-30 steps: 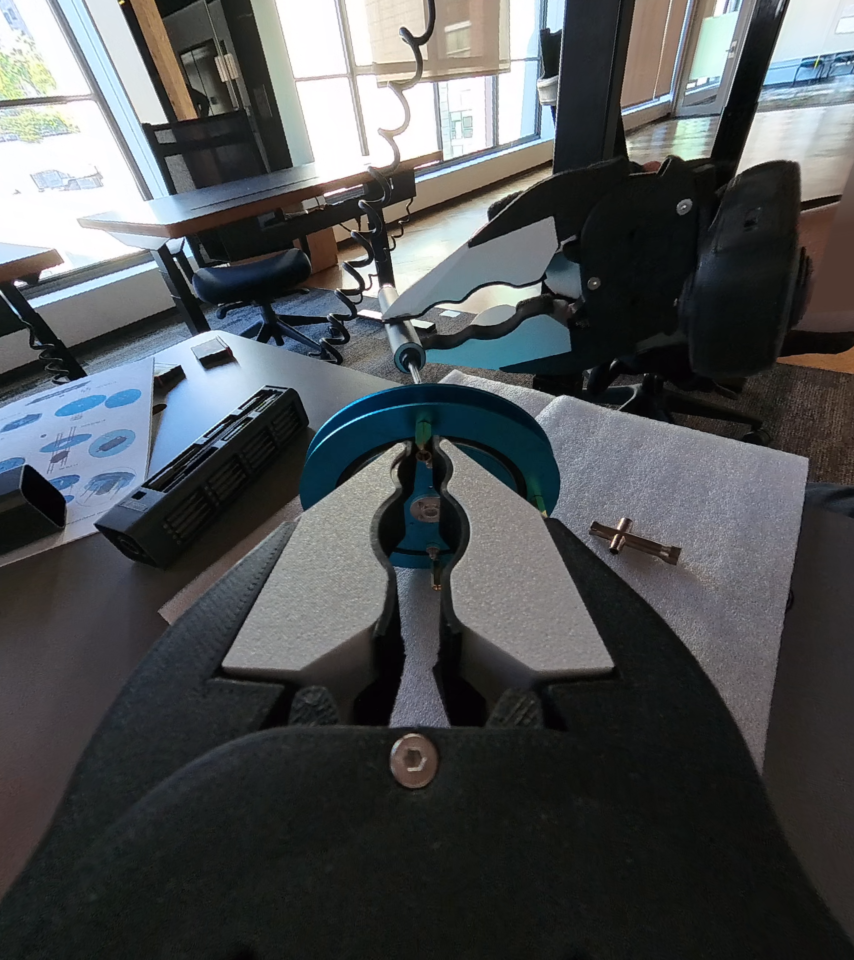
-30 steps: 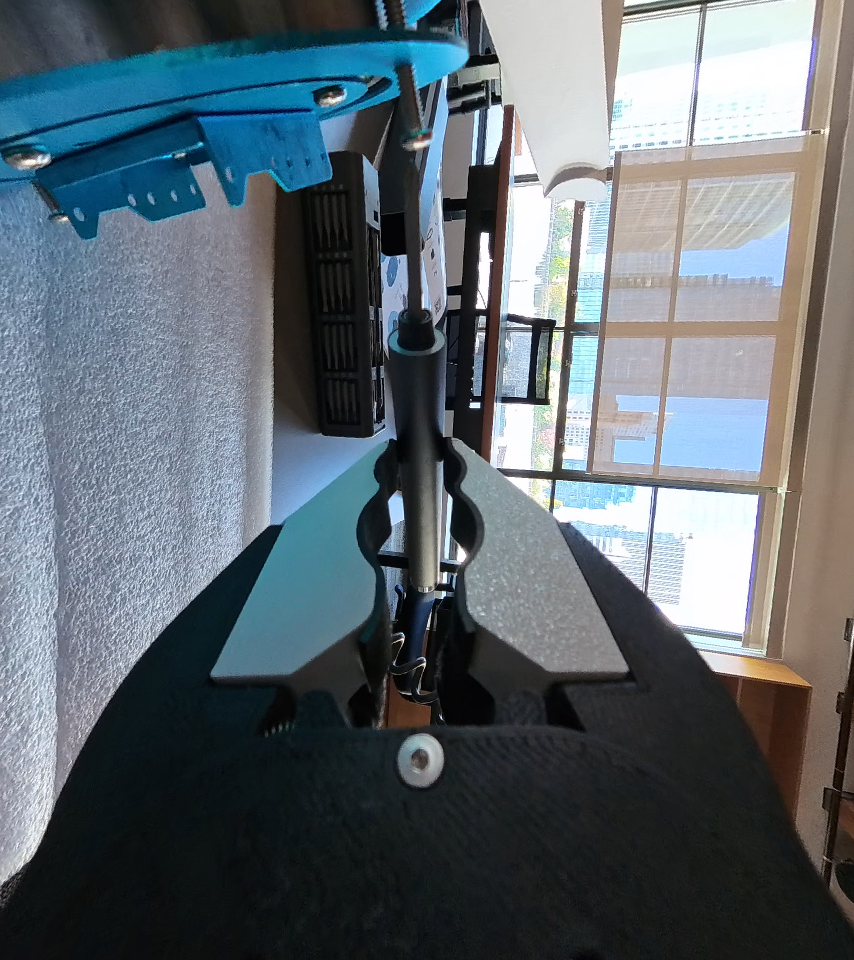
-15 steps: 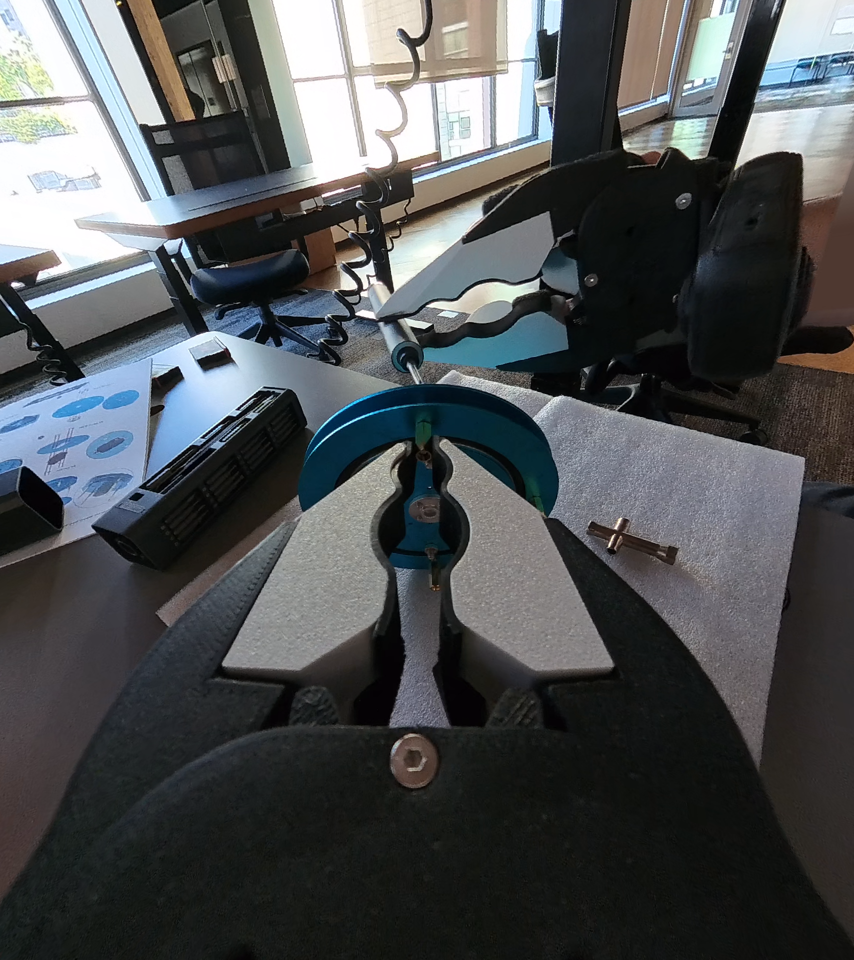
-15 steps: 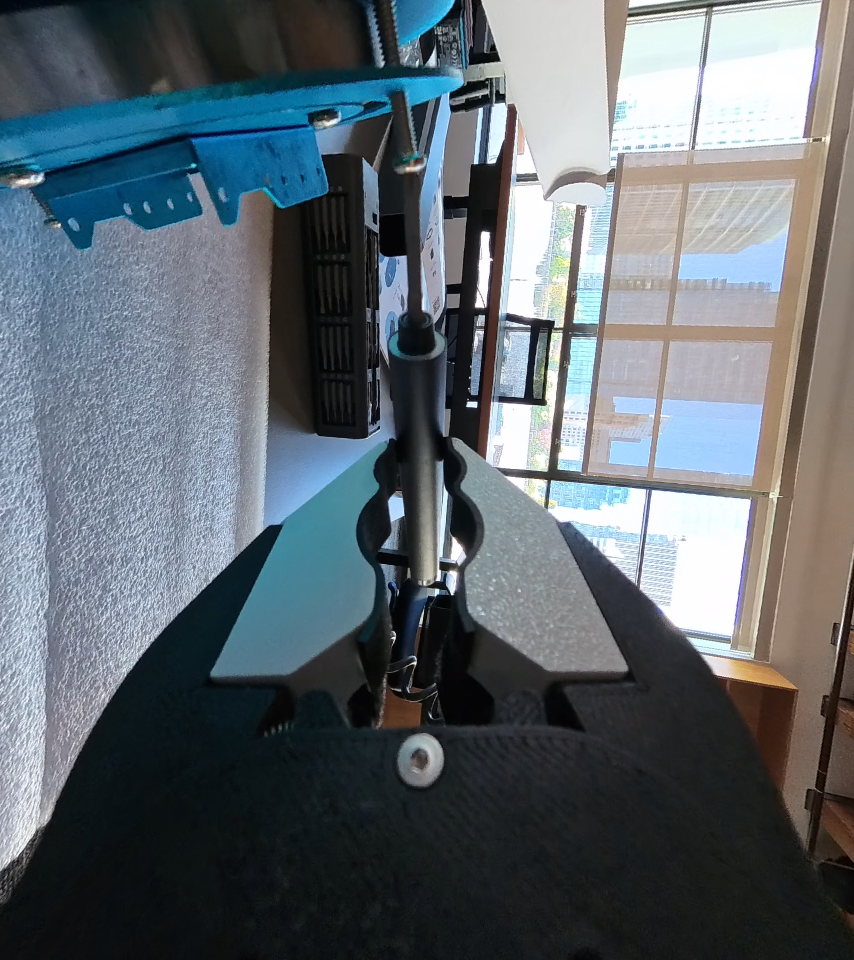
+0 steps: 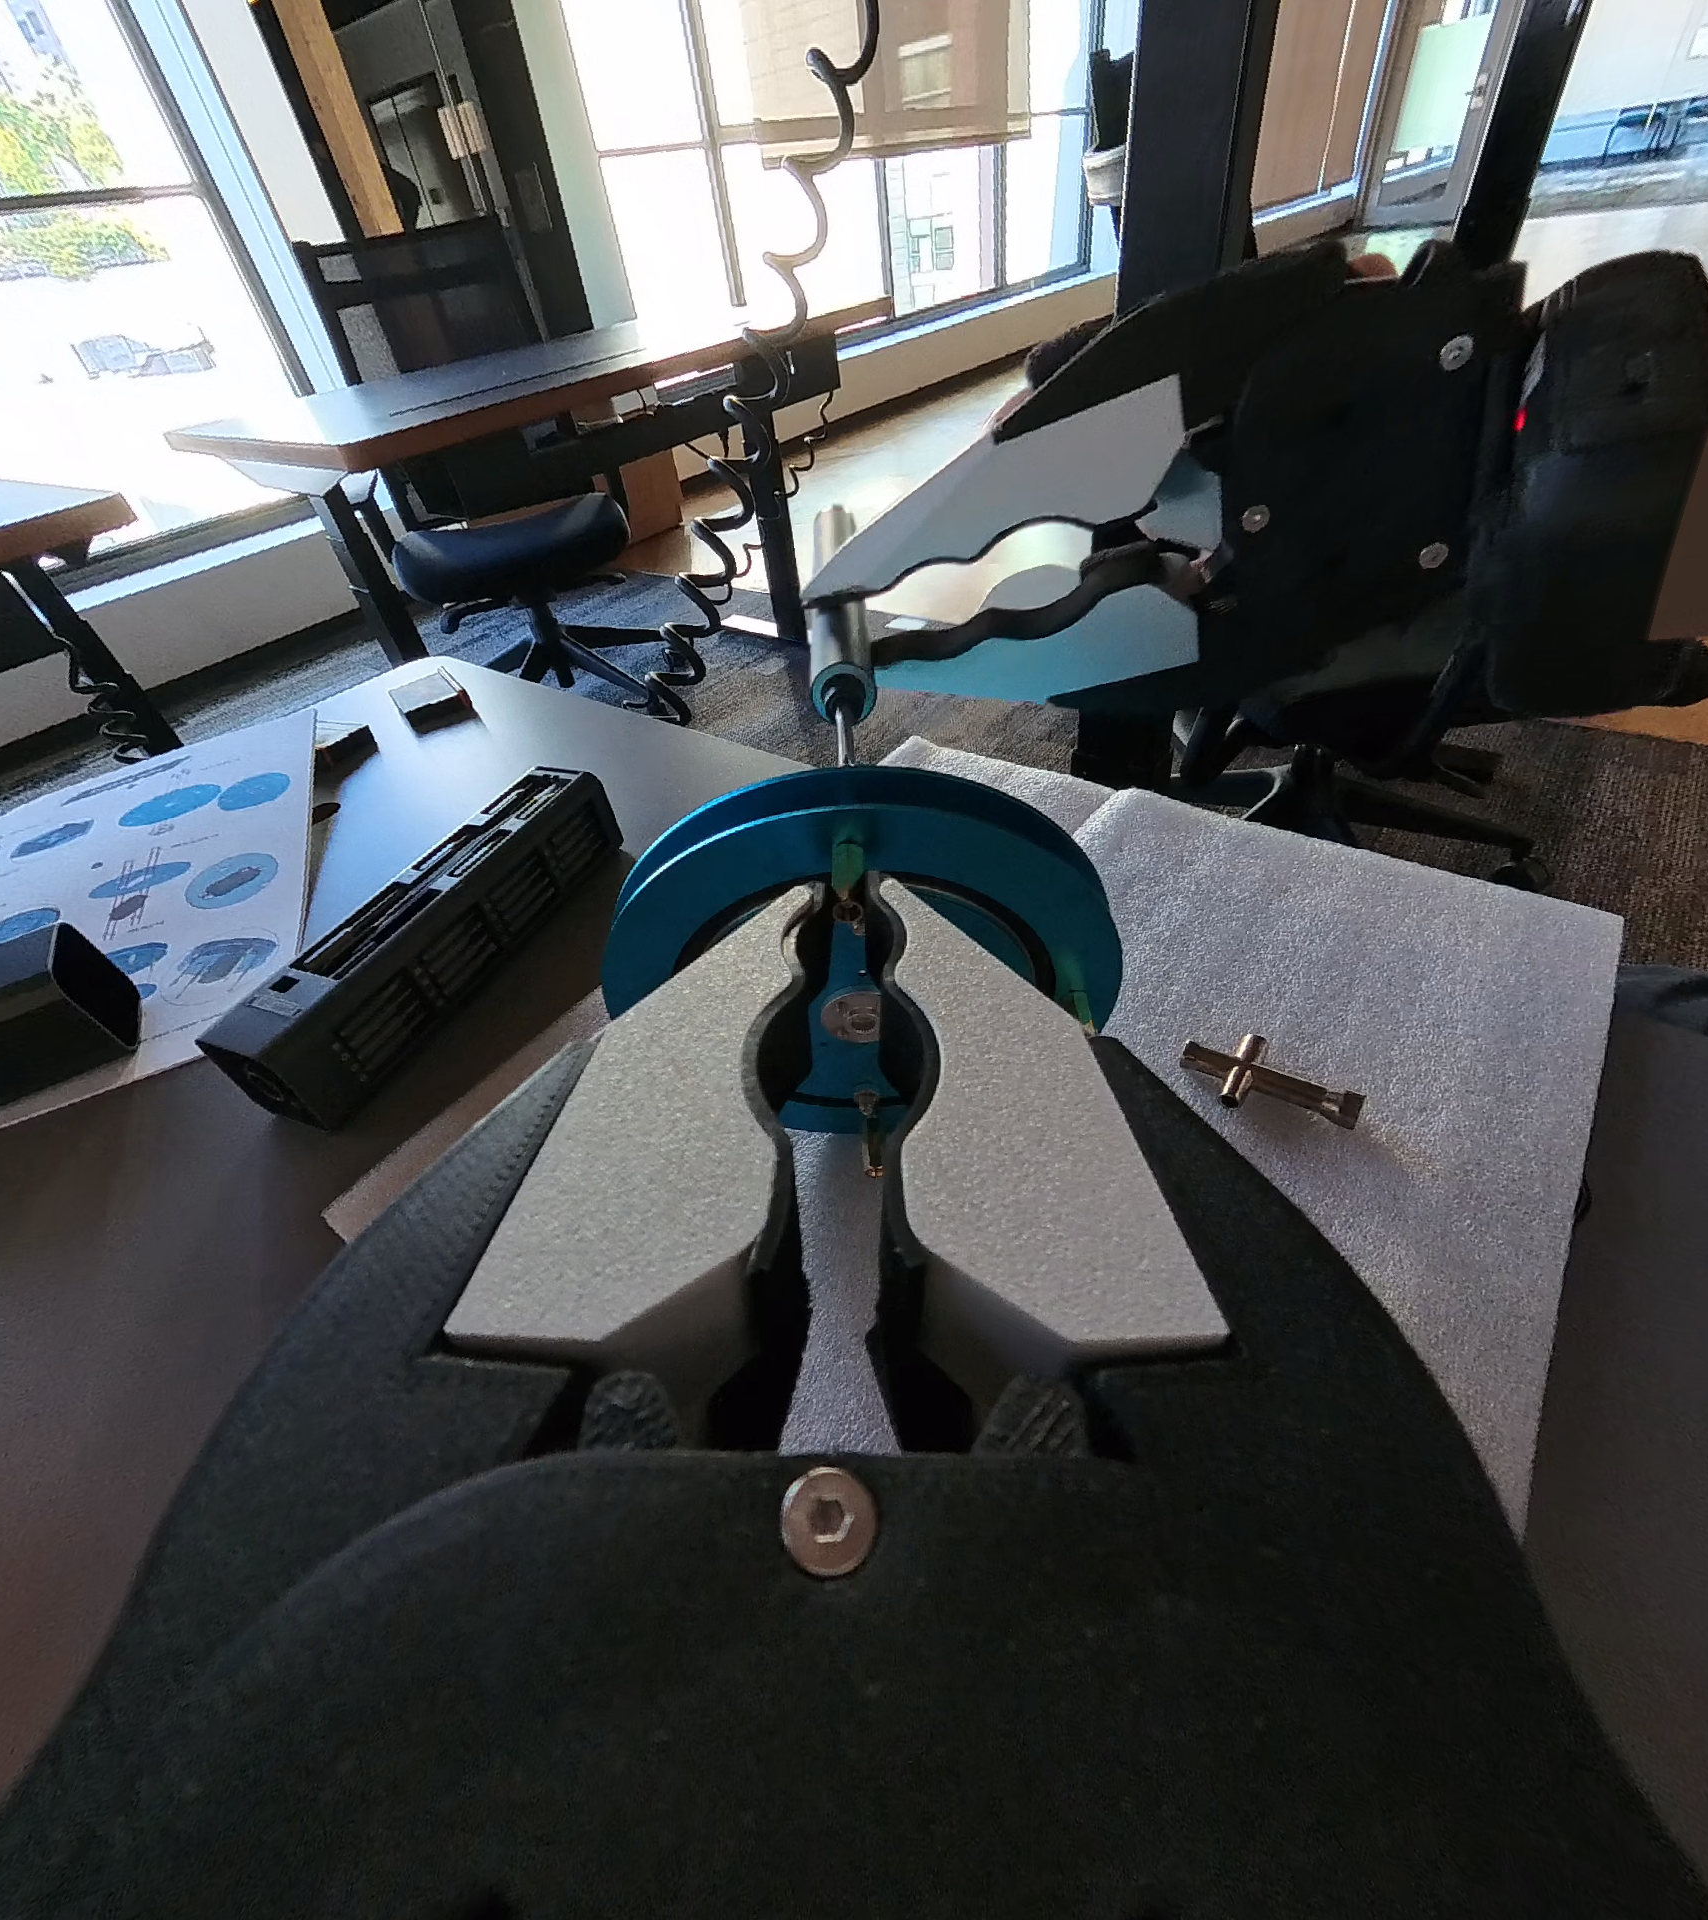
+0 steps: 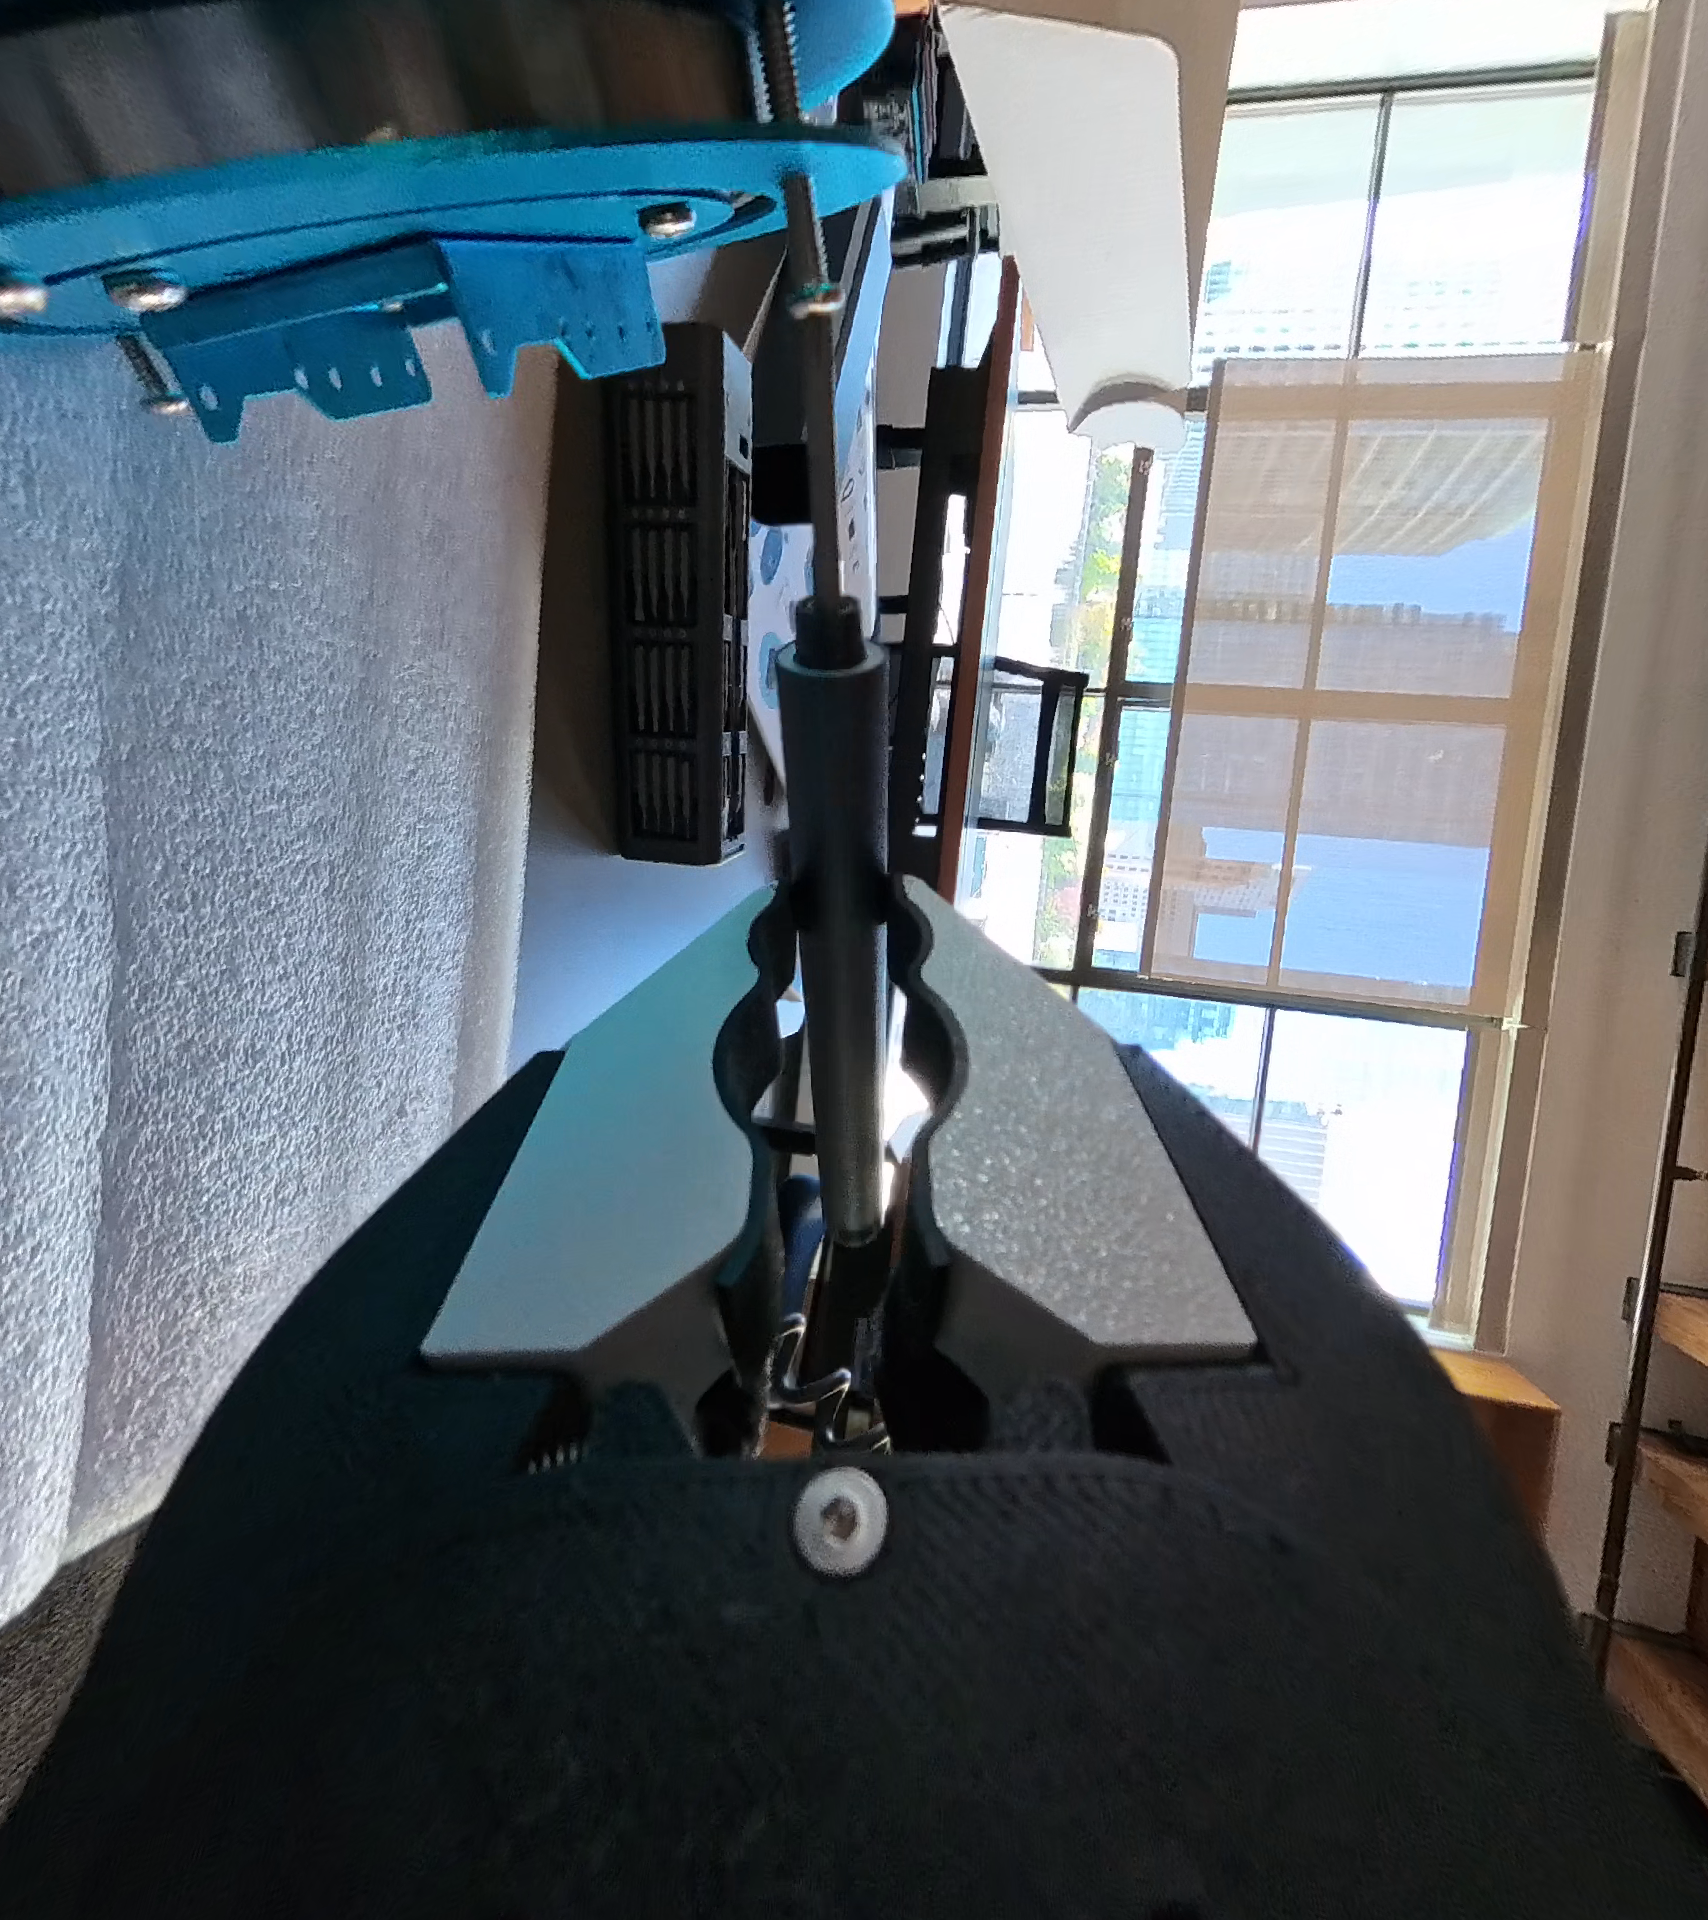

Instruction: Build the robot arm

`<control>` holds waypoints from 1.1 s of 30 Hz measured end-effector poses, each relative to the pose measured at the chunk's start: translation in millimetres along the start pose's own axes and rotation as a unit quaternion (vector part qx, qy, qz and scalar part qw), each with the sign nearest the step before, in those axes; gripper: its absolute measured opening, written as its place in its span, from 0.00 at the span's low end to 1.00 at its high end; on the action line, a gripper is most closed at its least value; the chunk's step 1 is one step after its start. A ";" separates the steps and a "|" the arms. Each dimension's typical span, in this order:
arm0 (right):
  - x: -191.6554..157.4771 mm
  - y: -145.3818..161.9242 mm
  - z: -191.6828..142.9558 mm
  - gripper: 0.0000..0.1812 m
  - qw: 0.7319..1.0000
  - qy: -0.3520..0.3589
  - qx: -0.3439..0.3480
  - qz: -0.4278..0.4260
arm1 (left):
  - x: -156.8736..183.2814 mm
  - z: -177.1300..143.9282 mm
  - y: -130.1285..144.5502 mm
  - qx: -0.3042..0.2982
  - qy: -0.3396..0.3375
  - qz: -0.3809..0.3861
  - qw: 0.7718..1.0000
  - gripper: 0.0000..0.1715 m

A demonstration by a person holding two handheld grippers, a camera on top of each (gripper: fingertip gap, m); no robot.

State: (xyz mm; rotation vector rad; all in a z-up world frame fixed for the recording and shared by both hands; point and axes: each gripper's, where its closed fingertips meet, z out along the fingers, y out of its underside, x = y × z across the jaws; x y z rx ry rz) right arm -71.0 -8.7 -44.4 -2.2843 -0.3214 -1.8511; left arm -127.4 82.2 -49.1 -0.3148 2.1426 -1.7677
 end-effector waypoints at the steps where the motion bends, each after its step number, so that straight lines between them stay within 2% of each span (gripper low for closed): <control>1: 1.4 -0.2 -1.6 0.09 1.000 0.003 0.006 -0.003 | -0.2 -0.1 0.1 0.000 -0.001 0.000 1.000 0.02; 9: 4.5 -3.1 -7.8 0.08 0.996 -0.001 0.074 -0.050 | -0.2 -0.2 0.3 -0.002 -0.002 0.005 1.000 0.02; 14: 7.2 -3.6 -9.5 0.08 0.993 -0.013 0.103 -0.052 | 0.3 0.0 0.1 -0.001 0.001 0.003 1.000 0.02; 18: 4.1 -2.8 -6.4 0.08 0.992 -0.027 0.107 -0.066 | 2.1 0.8 -0.4 -0.001 0.006 0.005 1.000 0.02; 33: 2.7 -3.4 -5.8 0.08 0.990 -0.071 0.118 -0.032 | 1.1 0.1 0.0 -0.002 0.003 0.005 1.000 0.02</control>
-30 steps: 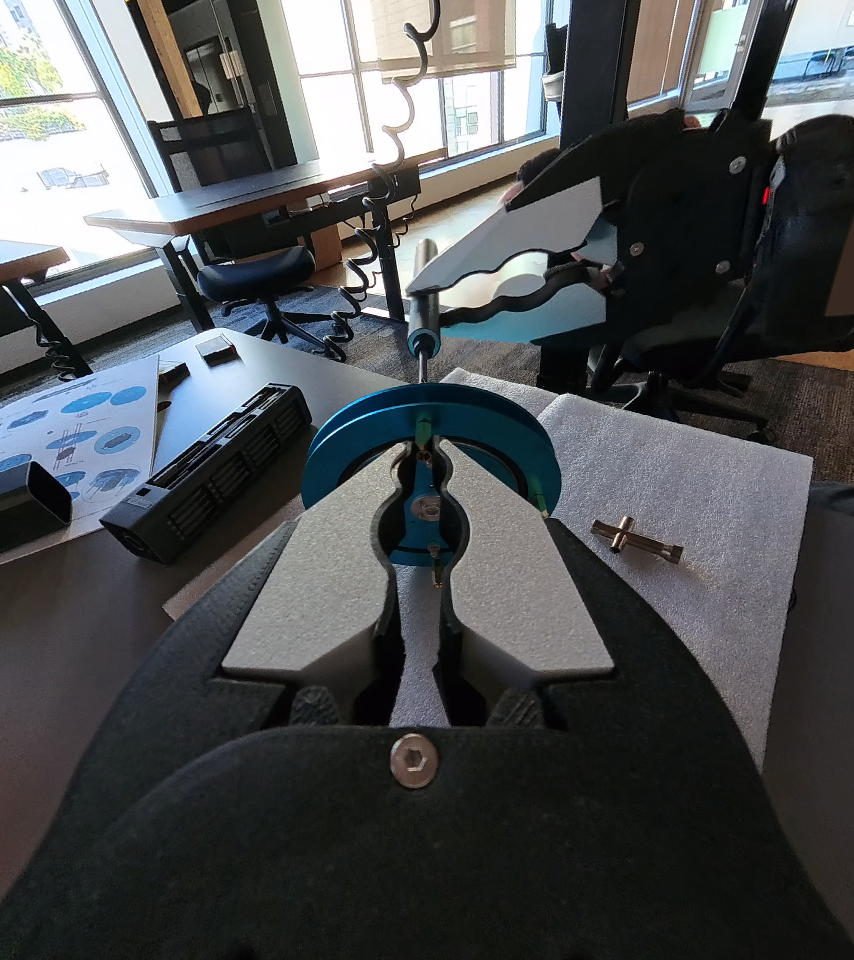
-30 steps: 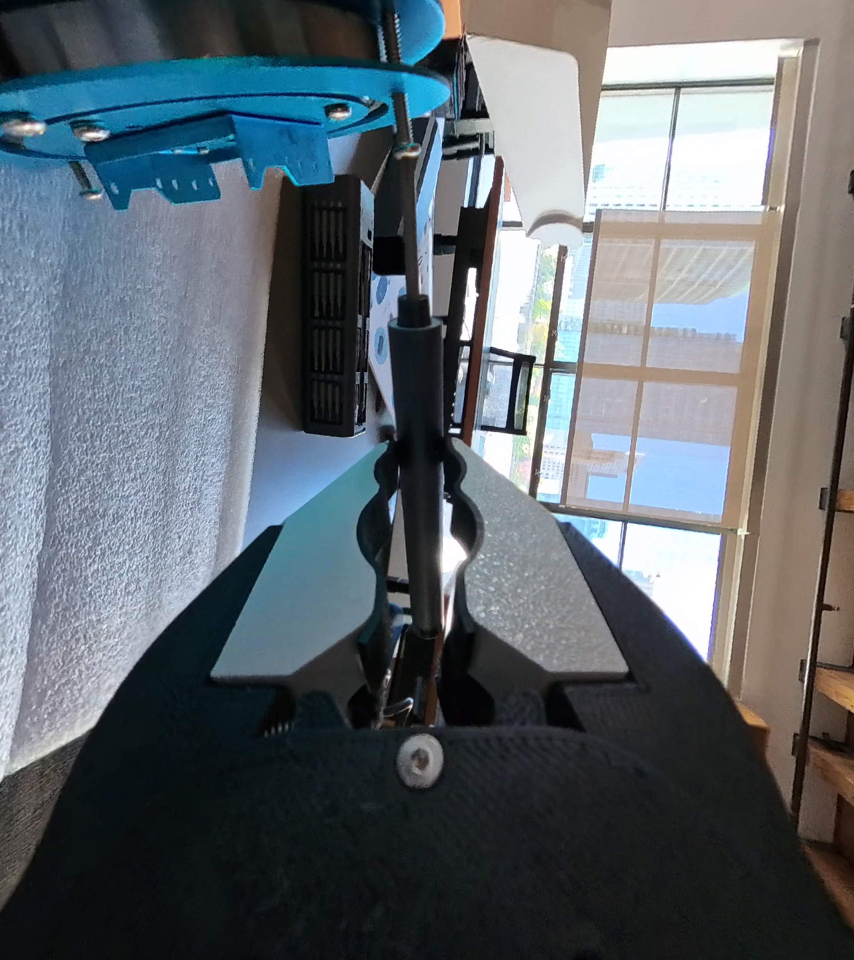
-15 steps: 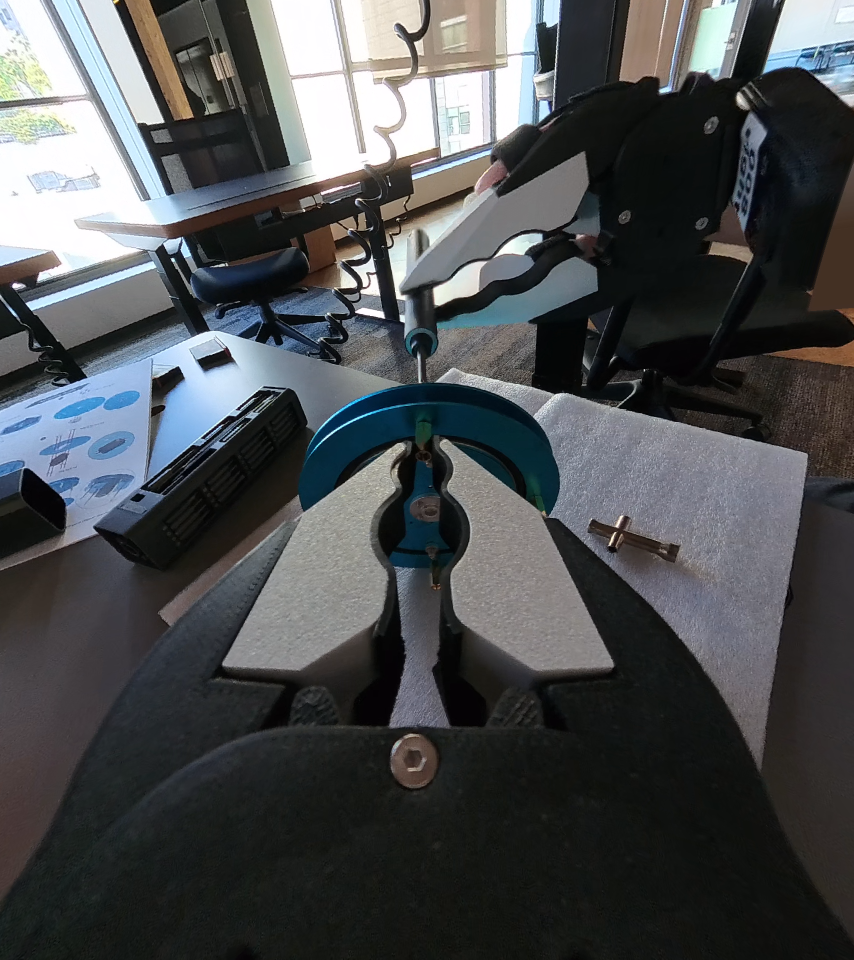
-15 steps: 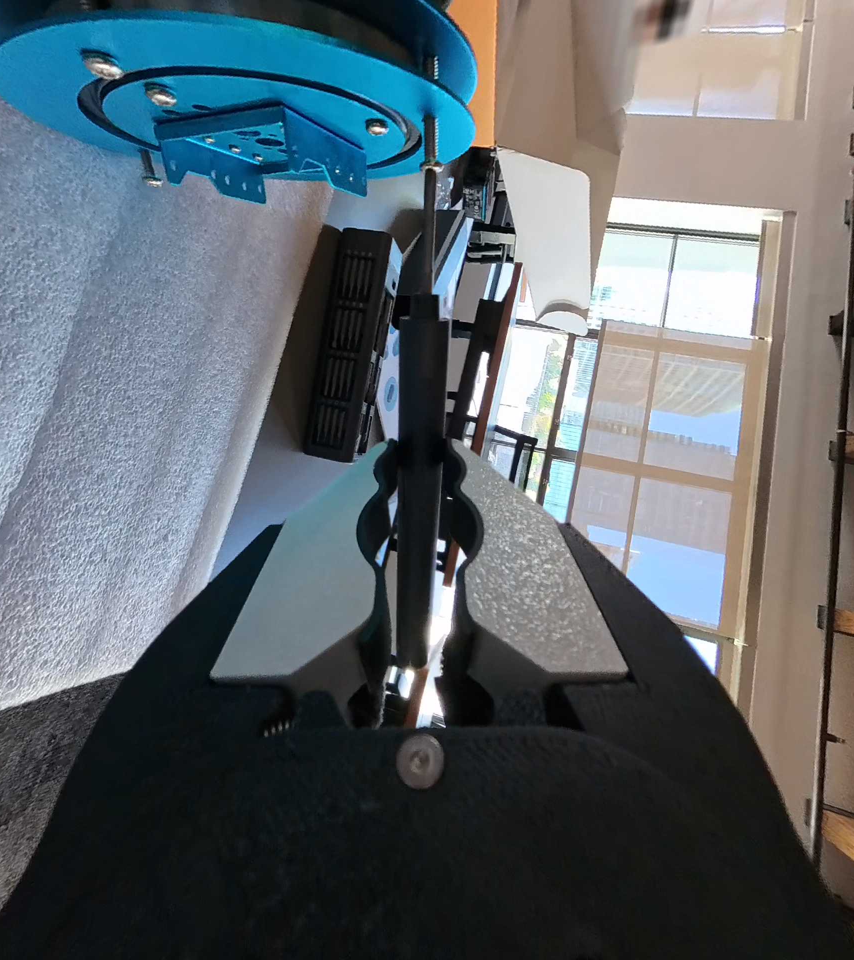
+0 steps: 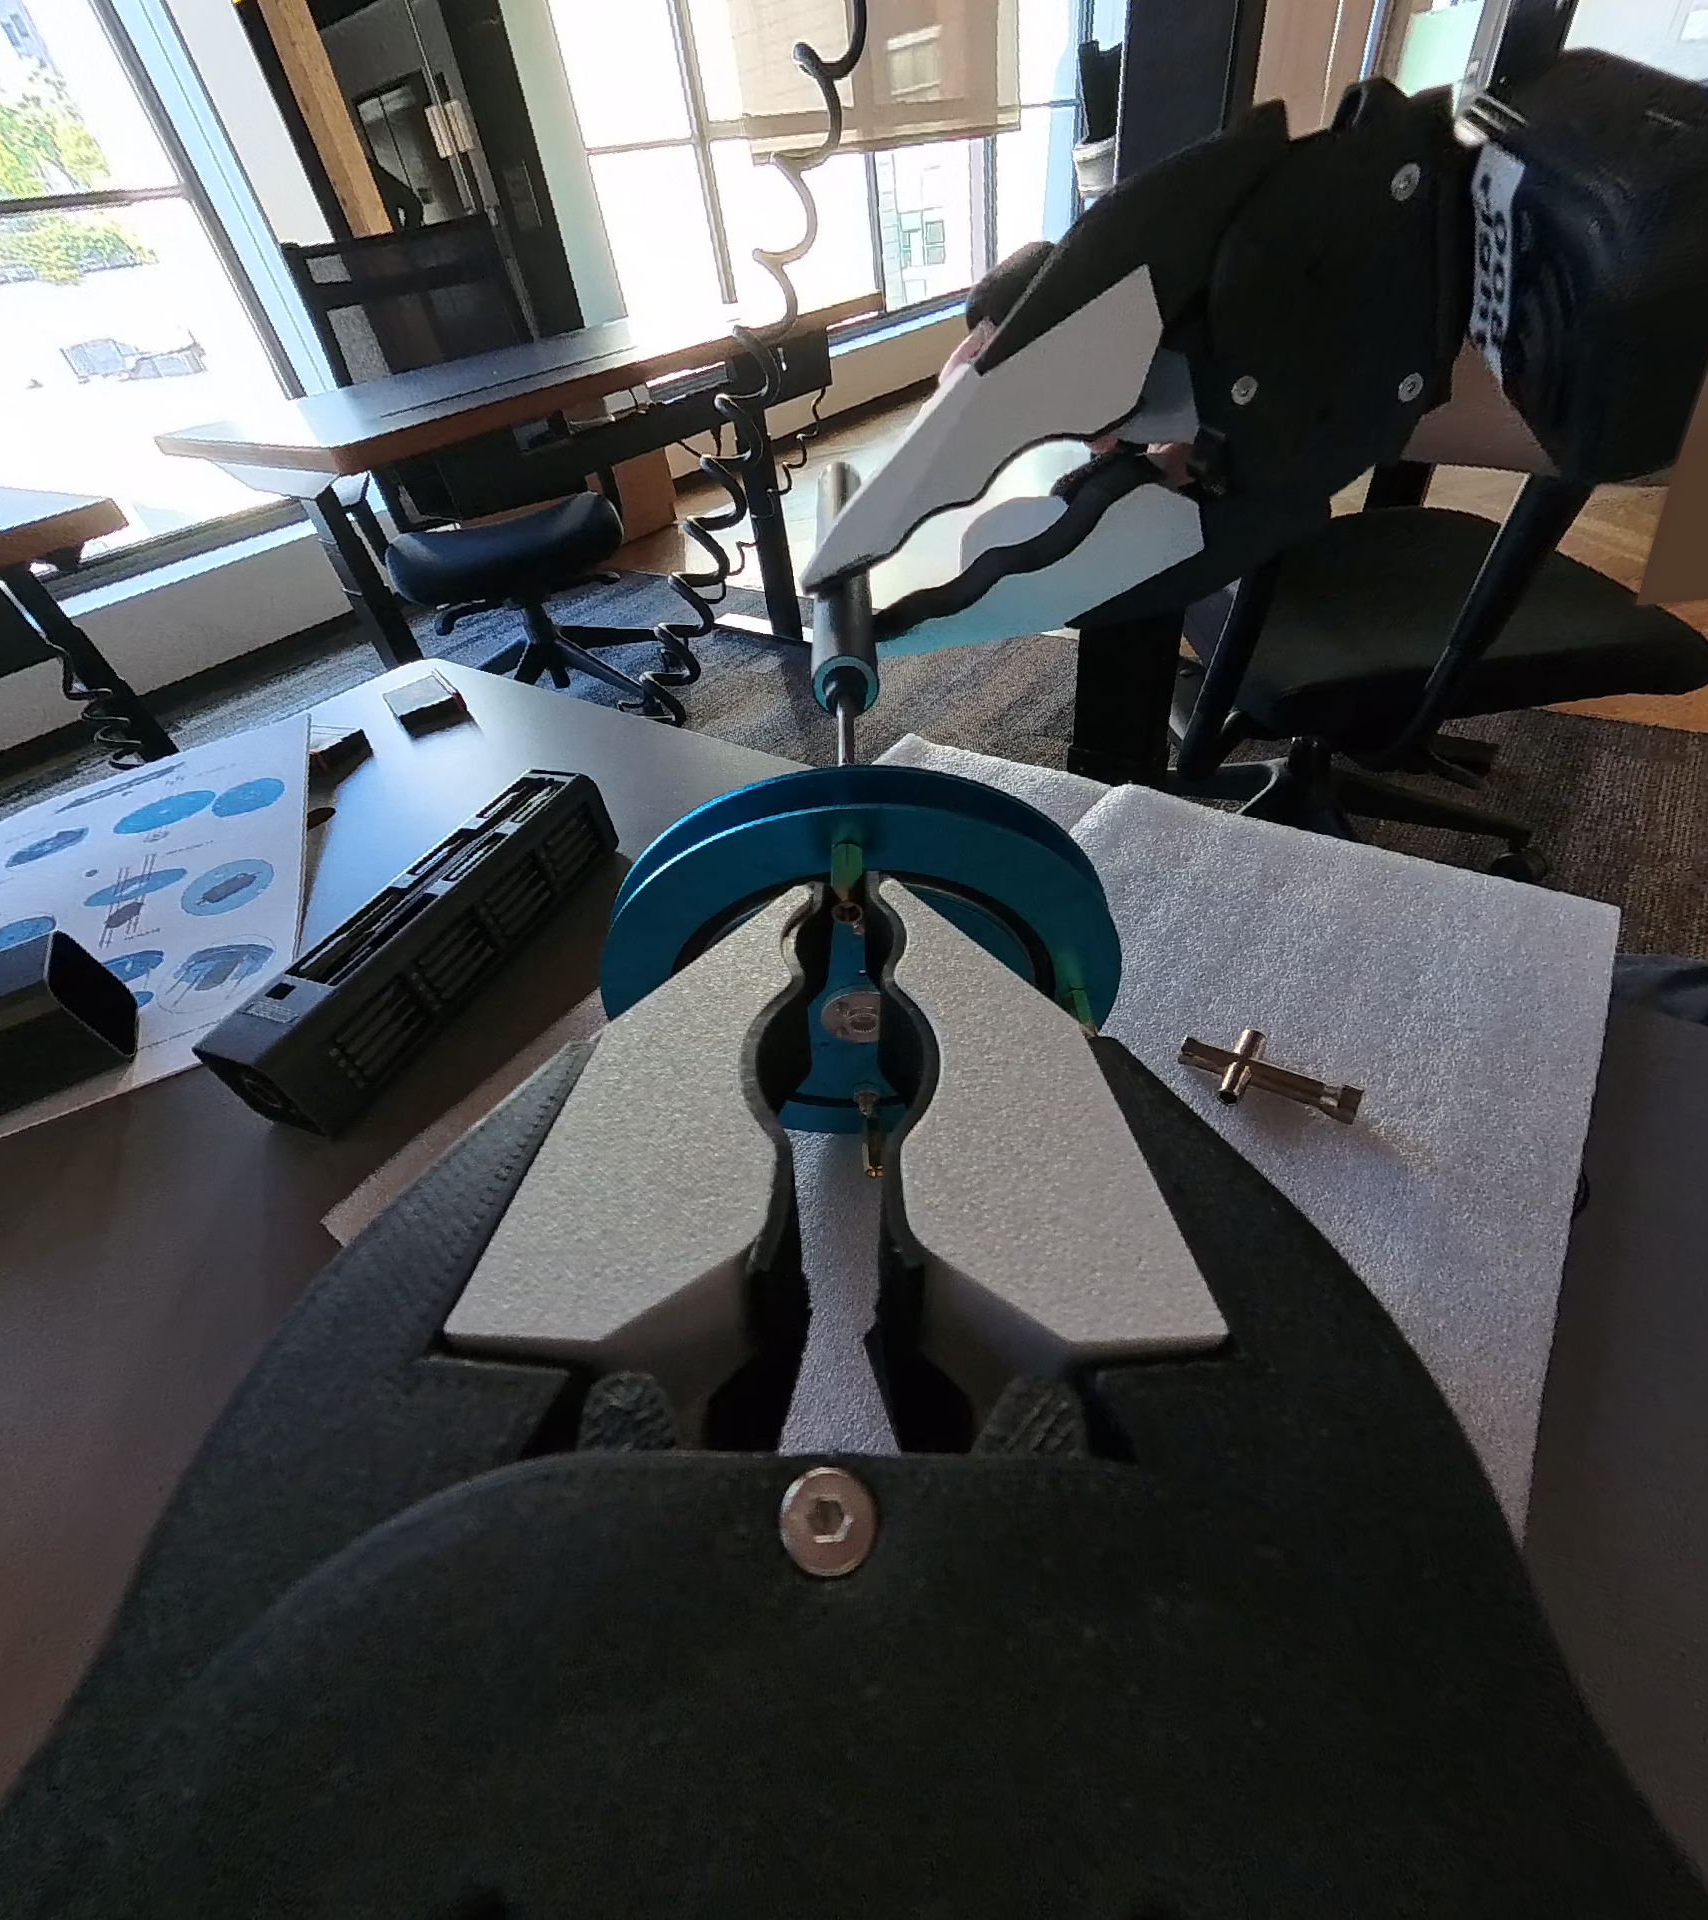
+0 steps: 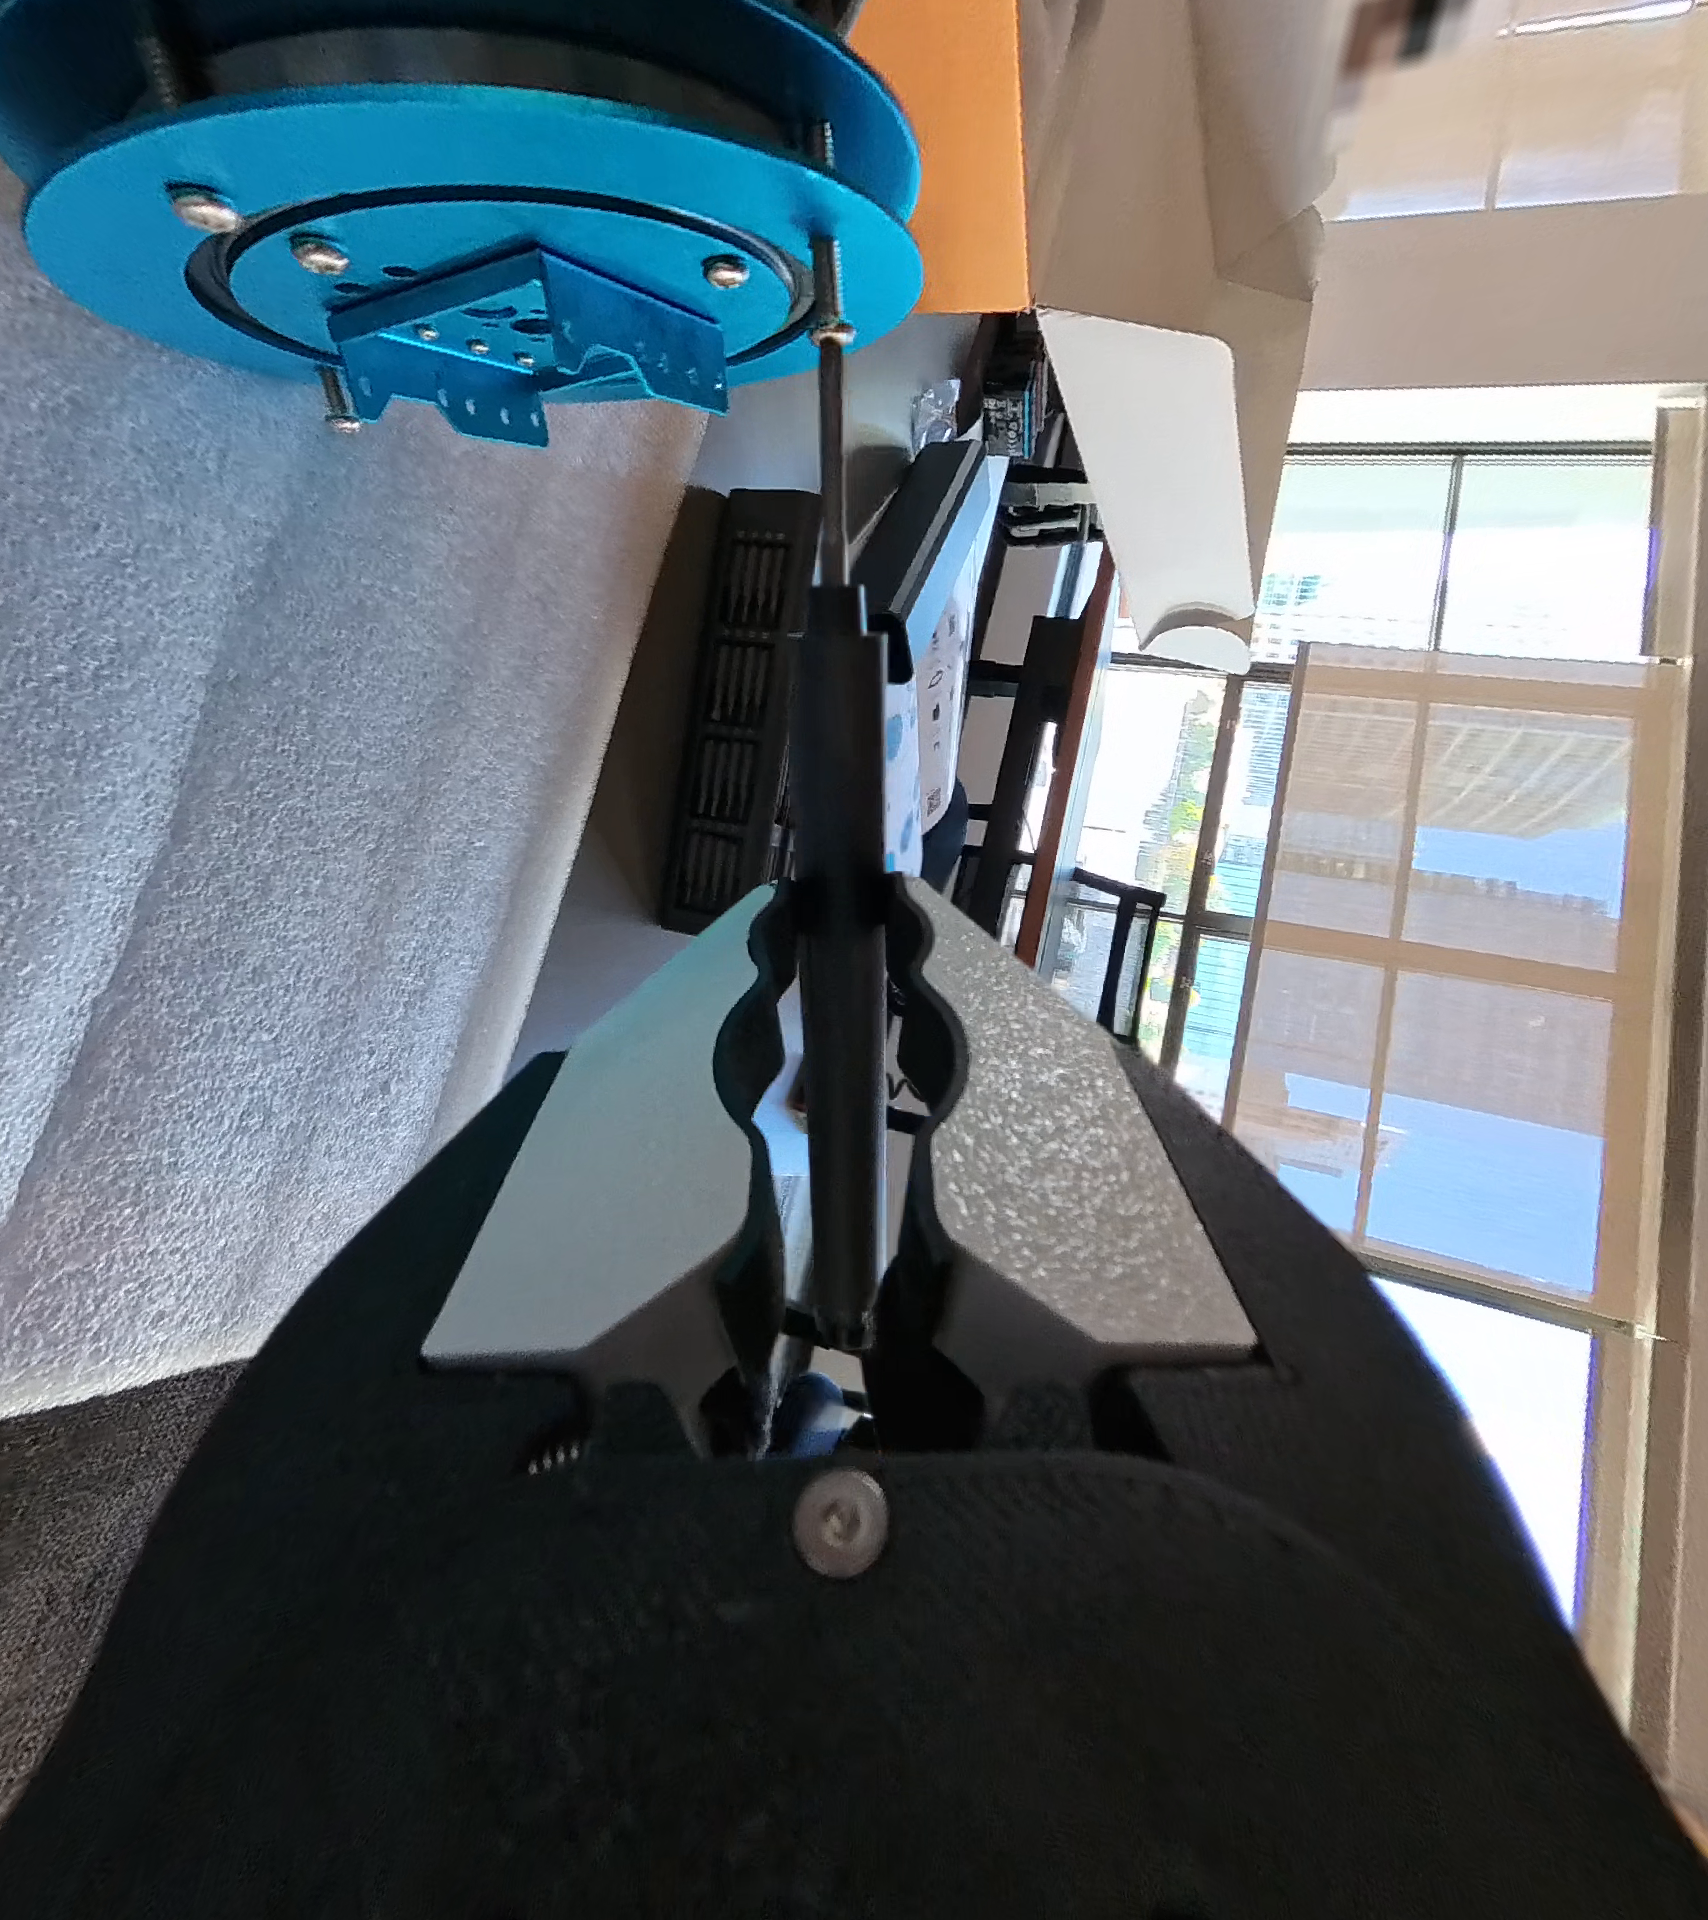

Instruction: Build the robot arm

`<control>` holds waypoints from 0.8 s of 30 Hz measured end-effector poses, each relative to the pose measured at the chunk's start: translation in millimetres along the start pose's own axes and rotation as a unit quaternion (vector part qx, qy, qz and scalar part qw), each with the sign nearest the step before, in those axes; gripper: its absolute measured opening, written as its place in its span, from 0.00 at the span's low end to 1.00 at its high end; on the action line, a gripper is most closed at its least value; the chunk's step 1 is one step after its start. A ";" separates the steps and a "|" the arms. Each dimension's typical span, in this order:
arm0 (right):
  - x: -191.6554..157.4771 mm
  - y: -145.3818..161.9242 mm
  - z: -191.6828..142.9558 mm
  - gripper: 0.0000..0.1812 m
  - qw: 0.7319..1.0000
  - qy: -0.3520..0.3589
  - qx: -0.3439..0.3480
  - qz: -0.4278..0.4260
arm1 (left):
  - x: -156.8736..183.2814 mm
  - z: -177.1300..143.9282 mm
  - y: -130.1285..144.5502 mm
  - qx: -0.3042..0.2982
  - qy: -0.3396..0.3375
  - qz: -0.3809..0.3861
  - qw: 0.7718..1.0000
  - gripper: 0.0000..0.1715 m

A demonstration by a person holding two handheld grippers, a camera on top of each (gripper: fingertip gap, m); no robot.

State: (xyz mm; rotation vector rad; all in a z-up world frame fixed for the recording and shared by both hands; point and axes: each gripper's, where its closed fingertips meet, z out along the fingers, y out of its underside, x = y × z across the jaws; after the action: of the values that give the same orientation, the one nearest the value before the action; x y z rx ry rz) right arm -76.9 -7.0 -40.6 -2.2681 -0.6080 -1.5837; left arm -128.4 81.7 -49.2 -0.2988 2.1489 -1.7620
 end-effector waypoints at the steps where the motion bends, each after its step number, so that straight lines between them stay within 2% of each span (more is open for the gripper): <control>1: 0.9 -0.5 0.0 0.08 1.000 0.000 0.002 -0.001 | -0.1 -0.1 0.0 0.000 0.000 0.001 1.000 0.02; 4: -0.2 -0.7 0.5 0.08 1.000 -0.017 0.012 0.003 | -0.1 -0.3 0.1 0.000 0.000 -0.001 1.000 0.02; 14: -13.0 -0.7 3.9 0.09 0.981 -0.178 0.025 0.070 | 0.0 -0.1 0.1 -0.002 -0.001 0.003 1.000 0.02; 21: -29.1 -3.3 -2.4 0.09 0.923 -0.361 0.015 0.133 | 0.9 -0.1 -0.1 -0.003 0.002 0.004 1.000 0.02; 24: -36.7 -5.5 -5.4 0.08 0.887 -0.432 0.015 0.163 | 1.4 0.0 -0.1 -0.003 0.004 0.003 1.000 0.02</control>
State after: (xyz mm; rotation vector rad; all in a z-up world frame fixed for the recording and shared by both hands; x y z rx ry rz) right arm -95.0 -10.9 -73.1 -2.7992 -0.3857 -0.3461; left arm -129.6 81.2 -49.3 -0.2870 2.1589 -1.7554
